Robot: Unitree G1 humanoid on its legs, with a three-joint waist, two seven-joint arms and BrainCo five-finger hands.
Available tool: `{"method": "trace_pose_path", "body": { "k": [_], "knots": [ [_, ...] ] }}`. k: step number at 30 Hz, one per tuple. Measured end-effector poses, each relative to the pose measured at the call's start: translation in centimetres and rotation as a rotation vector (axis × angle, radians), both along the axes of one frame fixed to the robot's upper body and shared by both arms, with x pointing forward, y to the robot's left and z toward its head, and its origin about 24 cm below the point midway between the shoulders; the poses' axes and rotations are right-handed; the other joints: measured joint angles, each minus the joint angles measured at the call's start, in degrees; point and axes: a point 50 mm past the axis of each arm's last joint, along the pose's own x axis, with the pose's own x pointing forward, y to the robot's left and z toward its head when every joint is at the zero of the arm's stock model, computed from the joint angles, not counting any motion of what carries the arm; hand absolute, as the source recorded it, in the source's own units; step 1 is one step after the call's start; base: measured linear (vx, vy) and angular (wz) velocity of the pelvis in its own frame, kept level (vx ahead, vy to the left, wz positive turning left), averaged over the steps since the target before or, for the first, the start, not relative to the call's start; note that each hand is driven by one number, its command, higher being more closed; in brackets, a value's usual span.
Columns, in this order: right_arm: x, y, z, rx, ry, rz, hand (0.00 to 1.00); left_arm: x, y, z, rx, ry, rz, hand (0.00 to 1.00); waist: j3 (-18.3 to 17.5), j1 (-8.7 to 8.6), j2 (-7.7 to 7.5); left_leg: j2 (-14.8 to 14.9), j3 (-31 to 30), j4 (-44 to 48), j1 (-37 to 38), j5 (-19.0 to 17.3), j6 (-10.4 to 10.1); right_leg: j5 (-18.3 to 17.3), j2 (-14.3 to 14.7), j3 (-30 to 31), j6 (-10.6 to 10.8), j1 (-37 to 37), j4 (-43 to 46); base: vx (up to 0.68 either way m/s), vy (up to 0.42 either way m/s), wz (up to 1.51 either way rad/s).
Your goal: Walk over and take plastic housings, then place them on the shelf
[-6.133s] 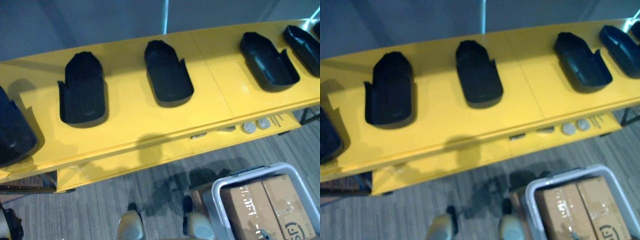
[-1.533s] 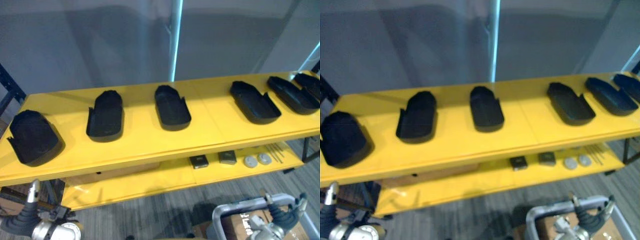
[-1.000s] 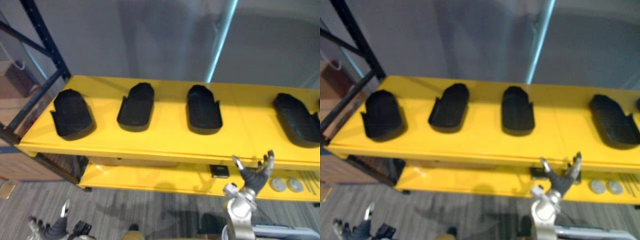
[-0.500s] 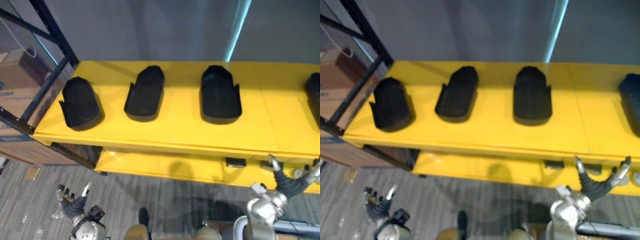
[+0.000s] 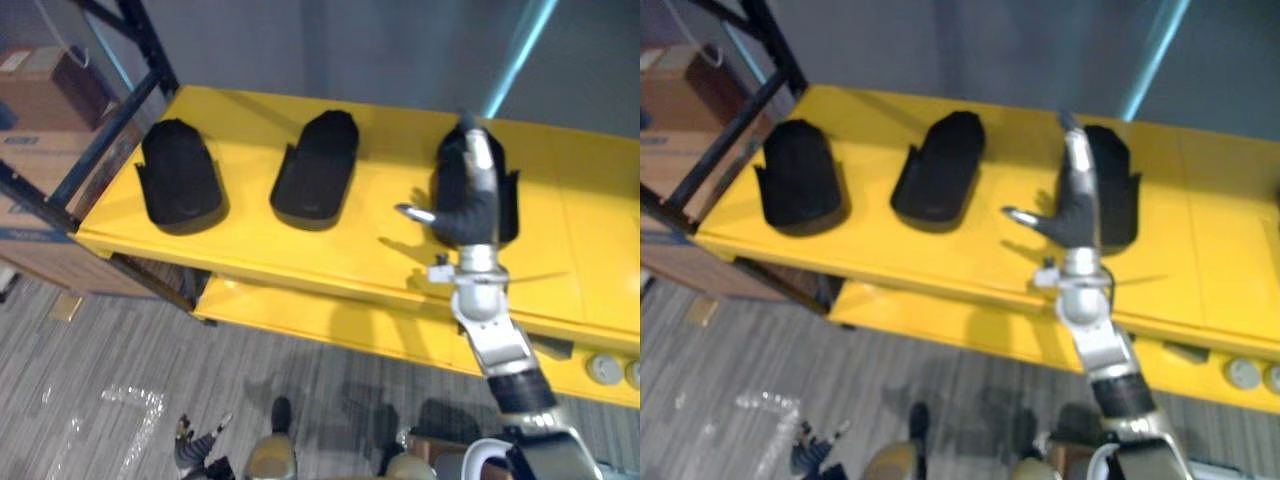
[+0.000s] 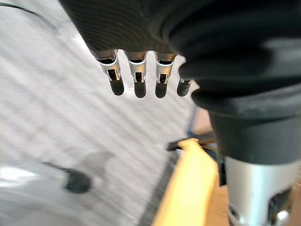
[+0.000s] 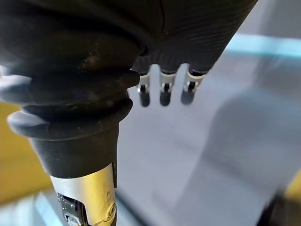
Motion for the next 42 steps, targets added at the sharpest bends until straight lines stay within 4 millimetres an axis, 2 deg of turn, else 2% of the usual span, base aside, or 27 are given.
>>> {"method": "trace_pose_path", "body": {
  "k": [3, 7, 9, 13, 14, 15, 16, 18, 20, 21, 22, 23, 24, 25, 30, 31, 32, 35, 37, 39, 42],
  "knots": [
    [0.1, 2.4, 1.1, -0.138, -0.031, 0.089, 0.0, -0.8, 0.1, -0.5, -0.015, 0.035, -0.002, 0.0, 0.2, 0.43, -0.41, 0.2, 0.2, 0.0, -0.3, 0.8, 0.3, 0.9, 0.5, 1.0, -1.4, 0.2, -0.3, -0.02, 0.005, 0.16],
    [0.3, 5.6, 0.8, -0.304, -0.01, 0.193, 0.0, -0.6, 0.5, -0.6, -0.007, 0.047, -0.018, 0.0, 0.1, 1.9, -0.67, 0.6, 0.1, -0.3, -0.4, 1.3, 0.2, 1.1, 1.1, 1.1, -1.6, 0.8, -1.5, -0.08, -0.002, 0.01],
    [0.6, 6.1, 0.4, -0.327, 0.016, 0.187, 0.0, -0.1, 0.7, -0.4, 0.007, 0.025, -0.015, 0.0, 0.1, 2.77, -0.67, 1.0, 0.2, -0.3, -0.5, 1.4, 0.1, 1.0, 1.7, 1.3, -1.6, 0.9, -2.3, -0.14, -0.032, -0.01],
    [1.4, 5.2, 0.6, -0.27, 0.01, 0.053, 0.0, 2.6, 1.1, 1.2, 0.094, -0.101, -0.06, 0.0, 0.1, 2.69, -0.94, 2.1, 0.3, -0.3, -1.5, 1.8, 0.3, 1.7, 2.8, 1.2, -0.6, 0.6, -4.2, -0.15, -0.027, 0.01],
    [1.6, 4.0, 1.1, -0.193, -0.008, -0.017, 0.0, 4.3, 1.3, 2.7, 0.137, -0.201, -0.053, 0.0, 0.0, 2.67, -1.14, 2.2, 0.4, -0.3, -1.6, 1.8, 0.2, 1.8, 2.8, 1.2, -0.6, 0.7, -4.7, -0.09, 0.006, 0.05],
    [1.4, 2.0, 1.8, -0.092, -0.04, -0.103, 0.0, 6.4, 1.6, 5.0, 0.182, -0.337, -0.038, 0.0, -0.2, 2.67, -1.38, 2.2, 0.5, -0.3, -2.0, 1.8, 0.3, 2.1, 3.1, 1.1, -0.6, 0.7, -5.1, -0.07, 0.004, 0.08],
    [1.1, 0.8, 2.1, -0.034, -0.059, -0.149, 0.0, 7.4, 1.7, 6.4, 0.207, -0.414, -0.027, 0.0, -0.3, 2.64, -1.58, 2.1, 0.8, -0.3, -2.2, 2.0, 0.5, 2.3, 3.0, 1.1, -0.6, 0.6, -5.3, -0.03, 0.007, 0.06],
    [-0.8, -3.9, 1.8, 0.187, -0.112, -0.326, 0.0, 9.7, 2.9, 12.2, 0.324, -0.696, 0.06, 0.0, -1.0, 2.21, -2.61, 1.7, 2.5, -0.3, -2.3, 2.8, 0.6, 3.7, 2.6, 1.5, -0.1, 0.6, -6.5, 0.02, 0.028, -0.1],
    [-2.4, -6.3, 0.6, 0.294, -0.115, -0.43, 0.0, 10.0, 3.8, 15.2, 0.392, -0.833, 0.134, 0.0, -1.6, 0.88, -3.28, 1.2, 3.4, 0.0, -2.0, 3.1, 0.5, 4.9, 2.0, 2.4, 0.9, 0.6, -6.8, 0.09, 0.036, -0.23],
    [-3.8, -8.1, -0.9, 0.35, -0.111, -0.527, 0.0, 9.9, 4.4, 17.2, 0.434, -0.916, 0.192, 0.0, -1.6, -0.58, -3.3, 0.7, 4.0, 0.0, -1.3, 3.1, 0.5, 5.1, 1.5, 2.8, 1.1, 0.9, -6.9, 0.1, 0.038, -0.28],
    [-5.4, -9.7, -2.5, 0.395, -0.093, -0.626, 0.0, 9.8, 4.4, 18.9, 0.458, -0.993, 0.228, 0.0, -2.0, -1.76, -3.11, 0.5, 5.1, 0.0, -0.9, 3.1, 0.5, 5.2, 1.1, 3.4, 1.3, 0.9, -6.8, 0.06, 0.028, -0.27],
    [-6.2, -10.5, -3.3, 0.413, -0.085, -0.674, 0.0, 9.7, 4.5, 19.8, 0.473, -1.031, 0.25, 0.0, -2.1, -2.2, -3.05, 0.5, 5.4, 0.0, -0.6, 3.1, 0.5, 5.3, 1.0, 4.0, 1.3, 0.9, -6.8, 0.03, 0.015, -0.34],
    [-7.7, -11.8, -4.6, 0.447, -0.07, -0.765, 0.0, 9.3, 4.5, 21.4, 0.519, -1.098, 0.286, 0.0, -2.2, -3.43, -2.71, 0.6, 6.4, 0.0, 0.1, 3.1, 0.5, 5.4, 0.9, 4.7, 1.4, 1.0, -6.8, 0.0, -0.008, -0.35],
    [-9.3, -13.0, -5.6, 0.473, -0.075, -0.844, 0.0, 9.0, 4.3, 22.6, 0.544, -1.15, 0.329, 0.0, -2.6, -4.69, -1.93, 0.8, 6.9, -0.1, 0.9, 2.7, 0.4, 5.3, 1.1, 5.4, 1.4, 1.4, -6.8, -0.01, -0.018, -0.33],
    [-14.2, -16.5, -7.9, 0.504, -0.084, -1.058, 0.0, 7.4, 4.6, 24.2, 0.663, -1.19, 0.531, 0.0, -4.9, -7.82, 1.8, 2.2, 9.7, -0.3, 2.8, 1.2, 0.0, 4.8, 2.0, 7.5, 0.6, 1.5, -8.0, -0.07, -0.021, -0.32],
    [-15.0, -17.1, -8.7, 0.509, -0.046, -1.097, 0.0, 6.8, 5.1, 24.5, 0.709, -1.185, 0.577, 0.0, -5.2, -8.5, 2.14, 2.5, 9.8, -0.3, 2.8, 1.1, 0.0, 4.9, 2.4, 7.5, 0.3, 1.5, -8.4, -0.06, -0.037, -0.09],
    [-15.4, -17.3, -9.2, 0.503, -0.024, -1.119, 0.0, 6.4, 5.4, 24.5, 0.738, -1.175, 0.595, 0.0, -5.4, -8.56, 2.25, 2.7, 10.0, -0.3, 2.8, 1.2, 0.0, 5.1, 2.5, 7.6, 0.1, 1.5, -8.7, -0.02, -0.031, -0.14],
    [-17.0, -18.1, -12.5, 0.504, 0.139, -1.205, 0.0, 5.6, 6.4, 24.5, 0.788, -1.134, 0.633, 0.0, -6.9, -8.62, 2.71, 3.3, 11.5, -0.3, 2.8, 1.2, -0.3, 5.6, 3.0, 8.8, -0.4, 0.9, -9.3, 0.01, -0.016, -0.2],
    [-17.7, -18.3, -14.9, 0.532, 0.245, -1.257, 0.0, 5.8, 6.7, 24.6, 0.792, -1.112, 0.605, 0.0, -7.4, -8.75, 2.8, 3.3, 11.8, -0.3, 2.9, 1.3, -0.4, 6.2, 3.0, 9.1, -0.3, 0.8, -9.4, 0.02, -0.005, -0.1],
    [-18.5, -18.4, -17.6, 0.586, 0.364, -1.311, 0.0, 6.7, 7.7, 24.2, 0.814, -1.011, 0.49, 0.0, -7.3, -9.07, 2.69, 3.4, 13.0, -0.3, 3.3, 1.3, -0.3, 6.6, 3.0, 10.3, -0.2, 0.6, -9.7, 0.01, -0.001, -0.23],
    [-19.5, -18.6, -19.6, 0.591, 0.456, -1.363, 0.0, 8.1, 9.7, 23.1, 0.868, -0.806, 0.343, 0.0, -7.5, -10.02, 2.6, 3.4, 14.3, -0.3, 3.9, 1.0, -0.4, 6.8, 2.9, 11.5, -0.1, 0.4, -9.7, 0.02, 0.001, -0.22]
  ]
}}
